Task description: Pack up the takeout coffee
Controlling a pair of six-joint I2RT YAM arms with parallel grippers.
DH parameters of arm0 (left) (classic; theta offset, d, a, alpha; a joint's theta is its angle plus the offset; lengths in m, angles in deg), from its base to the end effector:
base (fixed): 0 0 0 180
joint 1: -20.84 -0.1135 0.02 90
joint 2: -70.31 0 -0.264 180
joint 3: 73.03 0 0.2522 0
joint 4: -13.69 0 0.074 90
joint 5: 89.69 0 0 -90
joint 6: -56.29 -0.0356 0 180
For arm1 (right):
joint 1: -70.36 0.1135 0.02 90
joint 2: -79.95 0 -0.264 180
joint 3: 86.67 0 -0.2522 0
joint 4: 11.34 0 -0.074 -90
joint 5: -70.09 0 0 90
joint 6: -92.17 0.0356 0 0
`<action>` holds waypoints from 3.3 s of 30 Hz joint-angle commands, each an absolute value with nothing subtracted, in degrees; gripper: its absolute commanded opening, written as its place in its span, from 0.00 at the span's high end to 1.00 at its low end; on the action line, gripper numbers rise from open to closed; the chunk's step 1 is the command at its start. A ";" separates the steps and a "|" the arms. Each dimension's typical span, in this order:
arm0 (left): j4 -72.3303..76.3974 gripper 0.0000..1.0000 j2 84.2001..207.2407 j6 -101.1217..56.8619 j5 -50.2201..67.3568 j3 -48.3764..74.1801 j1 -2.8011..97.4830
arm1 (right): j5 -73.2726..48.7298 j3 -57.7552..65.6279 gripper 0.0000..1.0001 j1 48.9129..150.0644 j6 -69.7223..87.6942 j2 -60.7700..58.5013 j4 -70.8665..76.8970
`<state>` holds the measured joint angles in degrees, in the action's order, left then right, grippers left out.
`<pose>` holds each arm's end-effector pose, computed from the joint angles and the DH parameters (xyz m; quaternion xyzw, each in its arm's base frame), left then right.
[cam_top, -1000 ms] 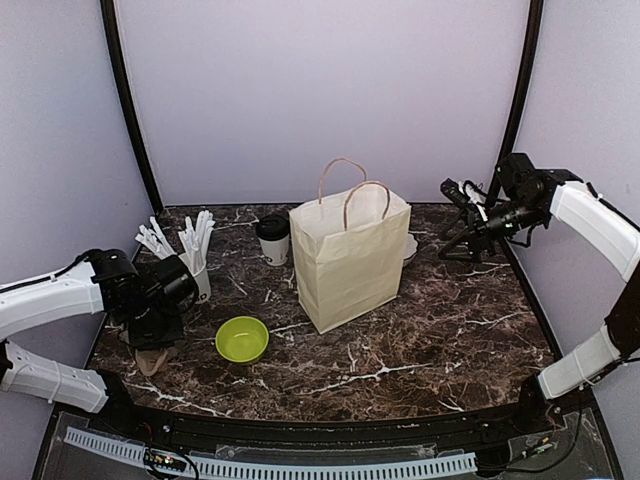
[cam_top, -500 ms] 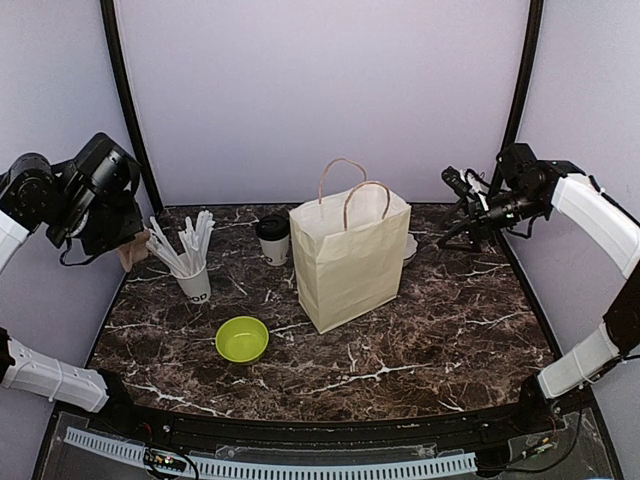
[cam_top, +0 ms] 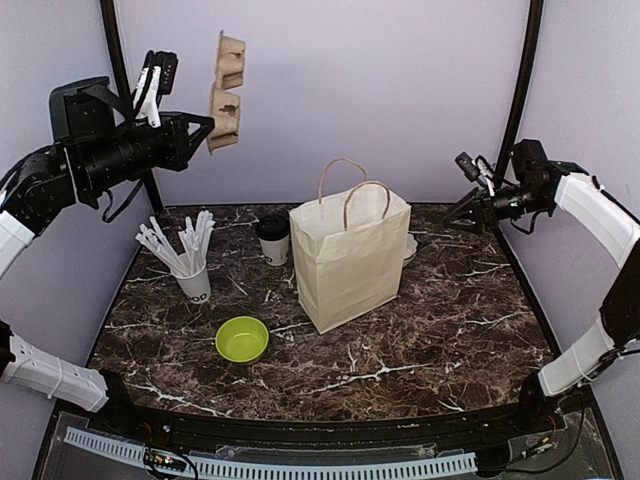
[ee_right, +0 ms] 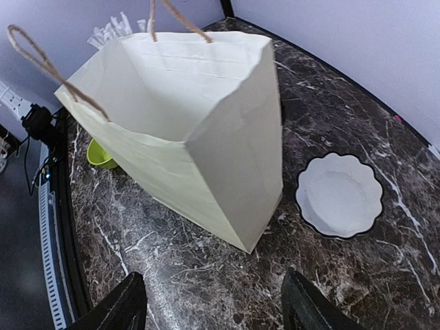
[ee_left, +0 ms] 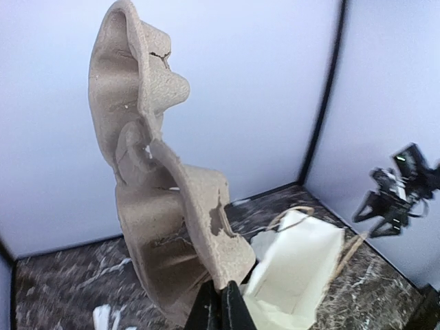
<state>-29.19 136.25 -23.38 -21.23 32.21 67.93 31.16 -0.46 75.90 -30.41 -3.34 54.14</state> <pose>0.1556 -0.1482 0.5076 0.1044 0.7198 -0.2037 0.6554 0.2884 0.0558 0.3427 -0.4036 0.7710 0.3362 0.3601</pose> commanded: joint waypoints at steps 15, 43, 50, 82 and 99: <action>-11.44 1.00 156.90 -53.60 9.04 26.75 92.52 | 25.54 -2.49 0.31 51.91 -15.81 0.99 45.78; 10.42 0.50 201.58 -83.52 -16.21 41.57 97.19 | 22.22 1.58 0.28 51.57 -37.81 10.32 64.85; -0.30 0.42 192.56 -74.75 -8.34 40.53 97.49 | 13.70 8.60 0.27 61.06 -52.12 11.30 72.25; -3.67 0.41 162.73 -45.58 1.01 14.90 97.92 | -16.40 23.89 0.41 91.28 -68.80 -2.03 57.94; -2.88 0.41 160.98 -43.66 -4.81 11.58 97.92 | -16.88 25.10 0.55 92.65 -67.92 -5.71 57.03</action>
